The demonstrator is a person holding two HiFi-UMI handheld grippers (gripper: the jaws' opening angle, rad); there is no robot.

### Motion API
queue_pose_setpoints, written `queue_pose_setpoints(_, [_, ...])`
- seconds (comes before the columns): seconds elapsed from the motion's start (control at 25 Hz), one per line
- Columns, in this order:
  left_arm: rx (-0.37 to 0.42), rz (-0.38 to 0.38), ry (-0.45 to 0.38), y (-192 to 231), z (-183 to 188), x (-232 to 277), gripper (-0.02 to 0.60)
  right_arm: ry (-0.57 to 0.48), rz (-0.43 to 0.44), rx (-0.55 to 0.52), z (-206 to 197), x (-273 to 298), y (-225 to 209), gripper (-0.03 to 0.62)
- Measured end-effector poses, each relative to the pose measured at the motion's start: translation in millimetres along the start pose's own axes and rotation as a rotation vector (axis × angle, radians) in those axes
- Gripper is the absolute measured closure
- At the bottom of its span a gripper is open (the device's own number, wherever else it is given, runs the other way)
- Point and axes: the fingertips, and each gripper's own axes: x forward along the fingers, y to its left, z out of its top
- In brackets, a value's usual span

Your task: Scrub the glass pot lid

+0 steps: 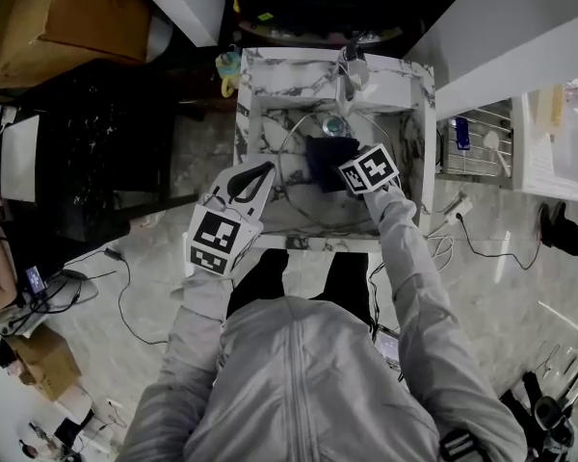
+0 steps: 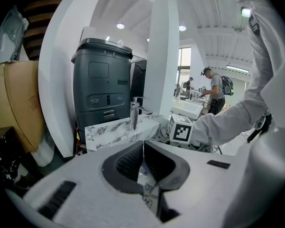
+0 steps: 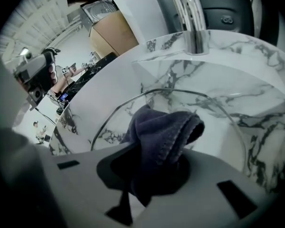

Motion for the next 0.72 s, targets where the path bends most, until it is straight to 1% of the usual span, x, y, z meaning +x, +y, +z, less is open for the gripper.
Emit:
queue_pose_setpoints(0.12, [0.009,-0.013,-0.006,-5,4,3,0.554,0.023,-0.072,0.03,-11,-10,-22,0.53])
queue_pose_setpoints(0.24, [0.018,-0.026,-0.007,-10,7,7,0.554,0.049,-0.157,0.031,-21,-20,-42,0.53])
queue_pose_setpoints(0.4, [0.023,-0.04,-0.009,-13,8,11,0.554,0.039,-0.215,0.075,-30,-32,-59,0.53])
queue_pose_setpoints(0.56, [0.028,-0.059,-0.016,-16,11,14,0.554,0.063,-0.308,0.106,-40,-47,-72,0.53])
queue_pose_setpoints(0.64, [0.031,-0.067,-0.02,-17,13,15,0.554,0.088,-0.367,0.092,-42,-57,-77,0.53])
queue_pose_setpoints(0.72, [0.035,-0.076,-0.022,-18,13,16,0.554,0.15,-0.441,0.074,-48,-71,-81,0.53])
